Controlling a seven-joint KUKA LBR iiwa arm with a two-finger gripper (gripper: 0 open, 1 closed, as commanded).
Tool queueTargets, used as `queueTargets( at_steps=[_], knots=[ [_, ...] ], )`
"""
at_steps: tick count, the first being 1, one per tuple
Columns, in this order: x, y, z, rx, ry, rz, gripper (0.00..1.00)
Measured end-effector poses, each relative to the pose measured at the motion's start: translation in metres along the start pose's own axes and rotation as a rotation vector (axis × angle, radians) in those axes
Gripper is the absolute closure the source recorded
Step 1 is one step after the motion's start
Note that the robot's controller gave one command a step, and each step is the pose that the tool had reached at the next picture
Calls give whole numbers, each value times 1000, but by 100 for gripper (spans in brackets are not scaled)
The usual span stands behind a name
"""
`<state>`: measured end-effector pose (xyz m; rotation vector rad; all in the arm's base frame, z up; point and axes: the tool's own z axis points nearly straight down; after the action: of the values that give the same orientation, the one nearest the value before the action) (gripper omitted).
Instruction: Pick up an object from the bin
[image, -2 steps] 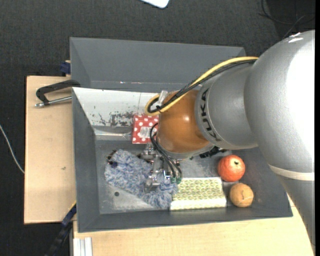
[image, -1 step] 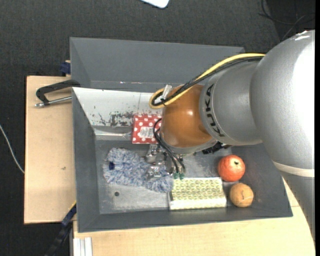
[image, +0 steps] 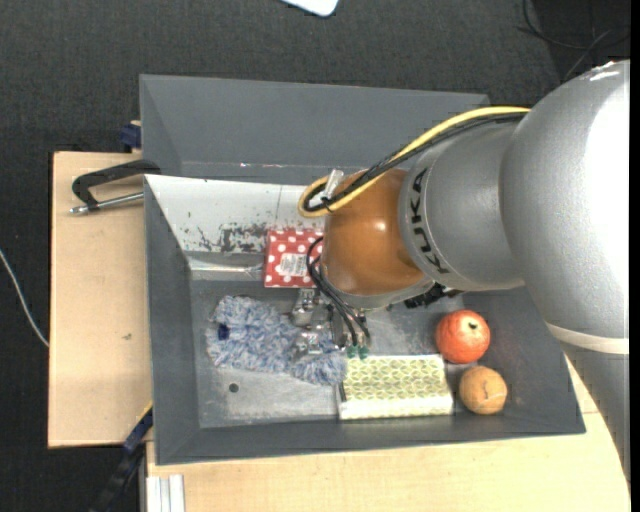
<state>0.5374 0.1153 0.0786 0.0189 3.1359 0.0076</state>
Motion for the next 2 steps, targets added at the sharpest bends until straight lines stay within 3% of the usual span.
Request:
queueTargets(
  at_steps=[2],
  knots=[
    [2, 0, -21, 3, 7, 0, 100]
  ],
)
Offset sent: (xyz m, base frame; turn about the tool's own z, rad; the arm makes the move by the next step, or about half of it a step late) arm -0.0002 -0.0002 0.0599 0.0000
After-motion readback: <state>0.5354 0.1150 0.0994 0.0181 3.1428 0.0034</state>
